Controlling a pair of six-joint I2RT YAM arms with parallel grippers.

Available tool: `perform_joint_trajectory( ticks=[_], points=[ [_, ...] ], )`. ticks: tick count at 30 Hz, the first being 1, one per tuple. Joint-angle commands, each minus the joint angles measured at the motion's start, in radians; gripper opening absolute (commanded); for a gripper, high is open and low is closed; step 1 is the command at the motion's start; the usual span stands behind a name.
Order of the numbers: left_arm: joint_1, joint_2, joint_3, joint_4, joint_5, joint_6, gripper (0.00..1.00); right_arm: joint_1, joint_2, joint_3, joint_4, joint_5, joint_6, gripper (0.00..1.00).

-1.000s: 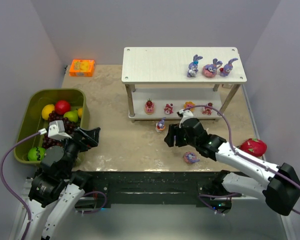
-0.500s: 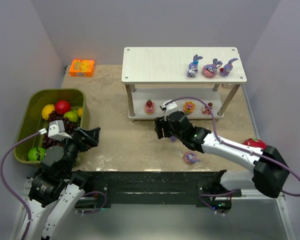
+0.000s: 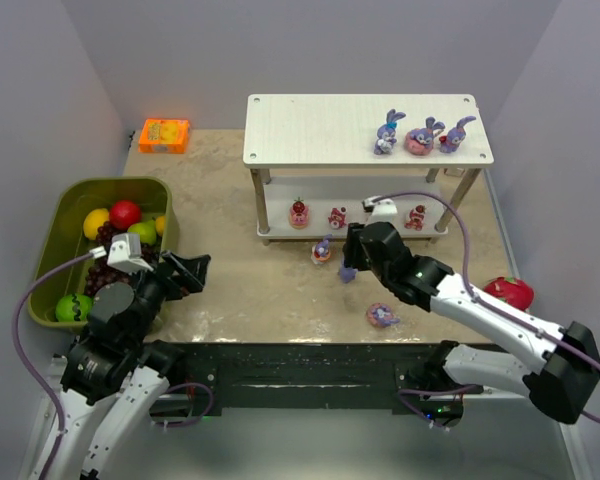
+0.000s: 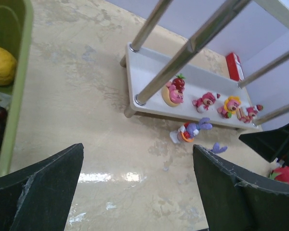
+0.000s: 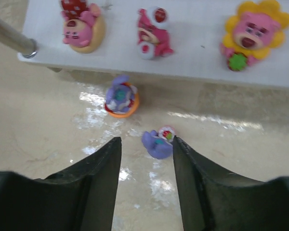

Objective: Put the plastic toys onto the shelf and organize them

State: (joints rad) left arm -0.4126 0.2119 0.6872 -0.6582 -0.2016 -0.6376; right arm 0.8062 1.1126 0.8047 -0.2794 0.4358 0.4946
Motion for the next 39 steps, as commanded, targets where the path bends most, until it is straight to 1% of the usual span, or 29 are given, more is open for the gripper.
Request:
perform_joint_trajectory(
  ticks=[1,2,4,5,6,7,8,11,16,23,24,25,27,30,36,39],
  points=[
    [0.006,0.099,-0.003,0.126,0.195,0.082,0.98,-0.079,-0.091,-0.086,-0.17,0.038,0.202,0.43],
    [0.006,0.15,-0.012,0.147,0.274,0.07,0.98,-0.116,-0.097,-0.102,-0.164,0.028,0.209,0.42],
    [0.006,0.205,-0.053,0.231,0.344,0.056,0.95,-0.148,-0.065,-0.131,-0.147,-0.018,0.216,0.38],
    [0.006,0.258,-0.067,0.261,0.399,0.033,0.94,-0.171,-0.048,-0.134,-0.138,-0.037,0.22,0.36],
    [0.005,0.285,-0.083,0.291,0.421,0.021,0.92,-0.176,-0.005,-0.137,-0.126,-0.046,0.222,0.35],
    [0.005,0.309,-0.113,0.351,0.441,0.01,0.91,-0.179,0.015,-0.145,-0.08,-0.057,0.225,0.3],
    [0.003,0.348,-0.127,0.38,0.47,-0.013,0.91,-0.188,0.039,-0.148,-0.055,-0.08,0.231,0.28],
    [-0.017,0.391,-0.173,0.485,0.49,-0.042,0.91,-0.202,0.14,-0.138,0.031,-0.111,0.245,0.22],
    [-0.081,0.452,-0.195,0.552,0.427,-0.05,0.91,-0.217,0.298,-0.108,0.135,-0.118,0.256,0.16],
    [-0.218,0.575,-0.235,0.634,0.324,-0.08,0.9,-0.219,0.389,-0.128,0.27,-0.201,0.223,0.09],
    [-0.23,0.59,-0.241,0.643,0.312,-0.083,0.9,-0.219,0.391,-0.134,0.275,-0.225,0.22,0.08],
    [-0.244,0.618,-0.244,0.643,0.286,-0.092,0.9,-0.219,0.392,-0.15,0.319,-0.236,0.208,0.08],
    [-0.278,0.645,-0.253,0.686,0.26,-0.099,0.9,-0.219,0.394,-0.17,0.333,-0.282,0.203,0.06],
    [-0.308,0.699,-0.258,0.701,0.222,-0.114,0.89,-0.216,0.363,-0.214,0.321,-0.312,0.219,0.03],
    [-0.33,0.748,-0.276,0.746,0.179,-0.132,0.89,-0.194,0.265,-0.308,0.379,-0.39,0.225,0.04],
    [-0.336,0.762,-0.281,0.758,0.169,-0.148,0.89,-0.177,0.265,-0.328,0.433,-0.42,0.206,0.05]
  ],
)
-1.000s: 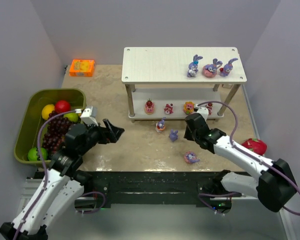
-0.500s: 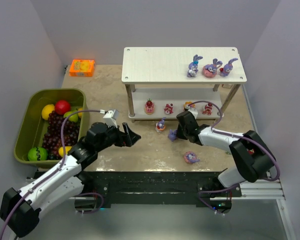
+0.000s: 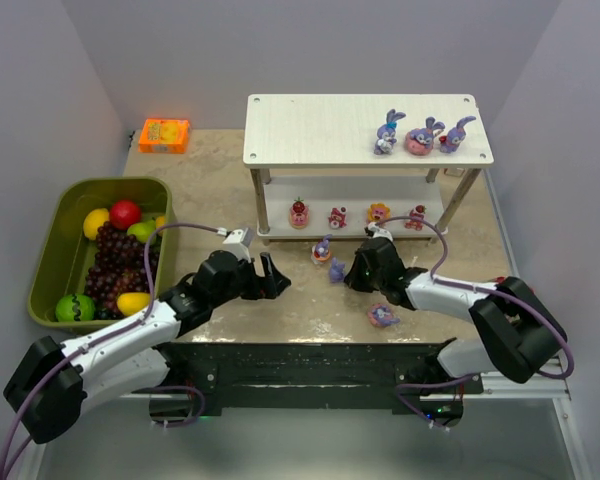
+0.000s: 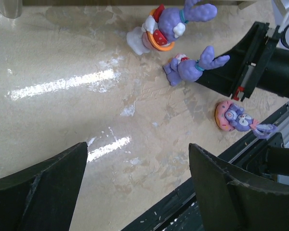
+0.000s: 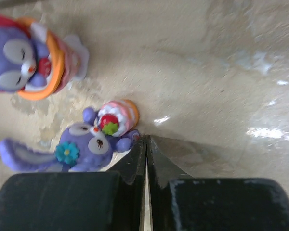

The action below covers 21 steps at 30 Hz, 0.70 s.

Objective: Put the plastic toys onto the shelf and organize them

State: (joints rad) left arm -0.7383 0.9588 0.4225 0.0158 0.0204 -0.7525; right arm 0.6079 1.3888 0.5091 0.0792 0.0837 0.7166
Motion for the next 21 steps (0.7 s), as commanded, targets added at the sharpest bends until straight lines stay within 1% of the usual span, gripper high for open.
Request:
perform_joint_trajectory(
  ticks=[1,2,5,8,10,13,16,20,21],
  points=[
    [-0.012,0.018,-0.016,0.084,-0.059,-0.036,0.89,0.027,-0.001,-0.035,0.086,-0.082,-0.022,0.05],
    [-0.012,0.017,-0.017,0.084,-0.06,-0.036,0.89,0.032,0.004,-0.037,0.103,-0.103,-0.025,0.05],
    [-0.013,0.017,-0.024,0.076,-0.071,-0.044,0.89,0.058,0.004,-0.037,0.107,-0.087,-0.016,0.05],
    [-0.013,0.012,-0.027,0.061,-0.079,-0.05,0.89,0.064,-0.033,-0.026,0.042,-0.024,0.0,0.05],
    [-0.013,0.006,-0.028,0.052,-0.085,-0.053,0.89,0.062,-0.065,-0.004,-0.068,0.075,0.026,0.04],
    [-0.015,-0.002,-0.036,0.041,-0.092,-0.056,0.89,0.062,-0.141,0.014,-0.157,0.155,0.027,0.04],
    [-0.013,-0.008,-0.044,0.039,-0.096,-0.057,0.89,0.062,-0.168,0.04,-0.174,0.188,-0.002,0.04],
    [-0.015,-0.009,-0.048,0.033,-0.091,-0.061,0.89,0.062,-0.123,0.083,-0.133,0.203,-0.046,0.04],
    [-0.013,-0.012,-0.05,0.032,-0.091,-0.061,0.89,0.062,-0.09,0.106,-0.118,0.206,-0.066,0.04]
  ],
)
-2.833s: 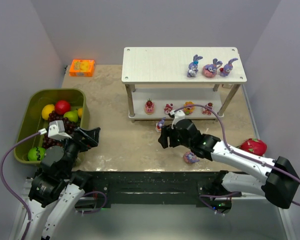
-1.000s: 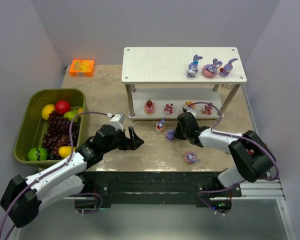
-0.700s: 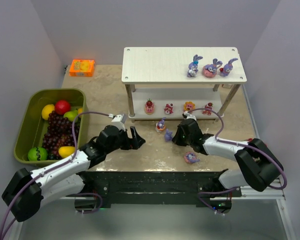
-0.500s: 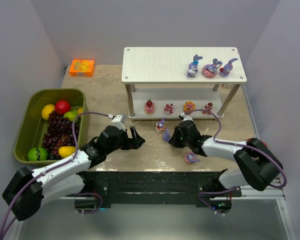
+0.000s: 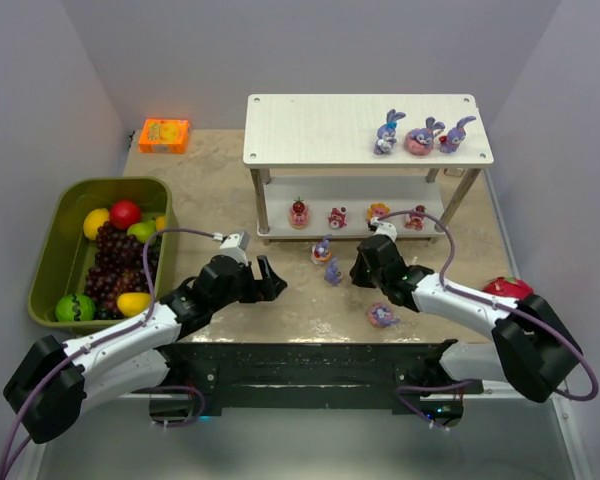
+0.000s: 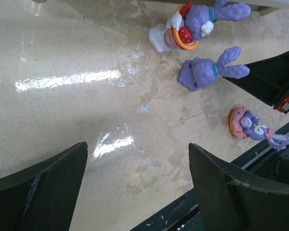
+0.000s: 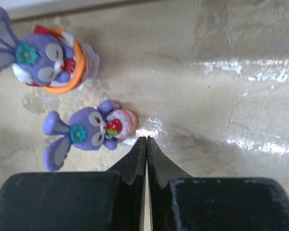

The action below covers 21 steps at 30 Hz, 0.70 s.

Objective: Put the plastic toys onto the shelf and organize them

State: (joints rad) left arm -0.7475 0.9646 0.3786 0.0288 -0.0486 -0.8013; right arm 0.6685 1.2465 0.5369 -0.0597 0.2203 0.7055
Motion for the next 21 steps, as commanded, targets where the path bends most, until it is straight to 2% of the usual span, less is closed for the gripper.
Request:
perform_joint_trajectory(
  ticks=[1,11,17,21],
  points=[
    [-0.004,-0.017,-0.006,0.017,-0.019,-0.013,0.89,0.0,0.074,0.09,0.032,0.07,-0.063,0.04],
    [-0.006,-0.027,-0.017,0.005,0.009,0.001,0.91,0.0,0.278,0.204,0.143,0.064,-0.158,0.02],
    [-0.006,-0.035,-0.026,-0.001,-0.002,-0.001,0.93,0.0,0.295,0.172,0.163,-0.022,-0.133,0.02],
    [-0.006,-0.032,-0.027,-0.001,-0.004,0.002,0.93,0.003,0.274,0.137,0.071,-0.058,-0.062,0.02]
  ],
)
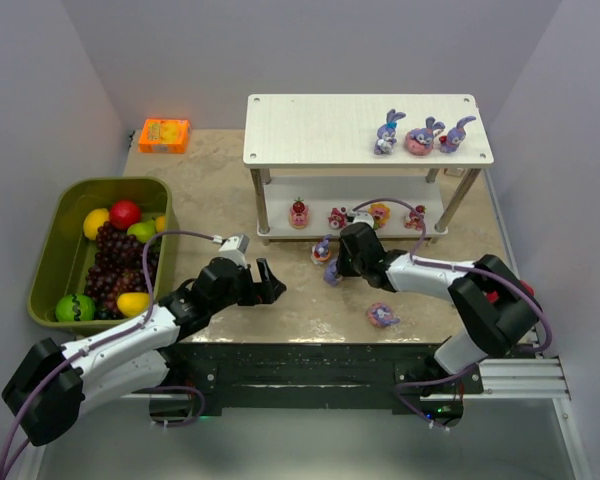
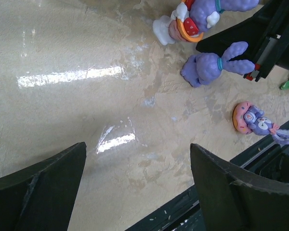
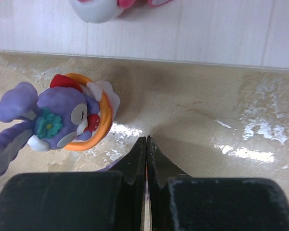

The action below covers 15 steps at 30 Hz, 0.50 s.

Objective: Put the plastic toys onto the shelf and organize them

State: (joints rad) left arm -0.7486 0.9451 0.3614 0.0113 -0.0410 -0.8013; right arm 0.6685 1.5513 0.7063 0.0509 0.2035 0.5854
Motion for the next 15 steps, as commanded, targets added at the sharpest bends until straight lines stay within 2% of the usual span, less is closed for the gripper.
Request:
perform_joint_trajectory(
  ticks=[1,6,12,15],
  points=[
    [-0.005,-0.011,-0.009,0.016,-0.013,0.004,0.93,0.006,-0.045,-0.045,-0.045,-0.055,0.065,0.01],
    [-0.005,-0.003,-0.012,0.016,-0.02,0.001,0.93,0.02,-0.152,-0.113,-0.095,-0.075,0.117,0.01],
    [-0.005,-0.002,-0.01,0.01,-0.025,-0.001,0.93,0.051,-0.278,-0.169,-0.056,-0.128,0.09,0.06],
    [-0.005,-0.008,-0.007,0.0,-0.033,-0.004,0.93,0.051,-0.319,-0.162,-0.101,-0.06,0.083,0.1]
  ],
)
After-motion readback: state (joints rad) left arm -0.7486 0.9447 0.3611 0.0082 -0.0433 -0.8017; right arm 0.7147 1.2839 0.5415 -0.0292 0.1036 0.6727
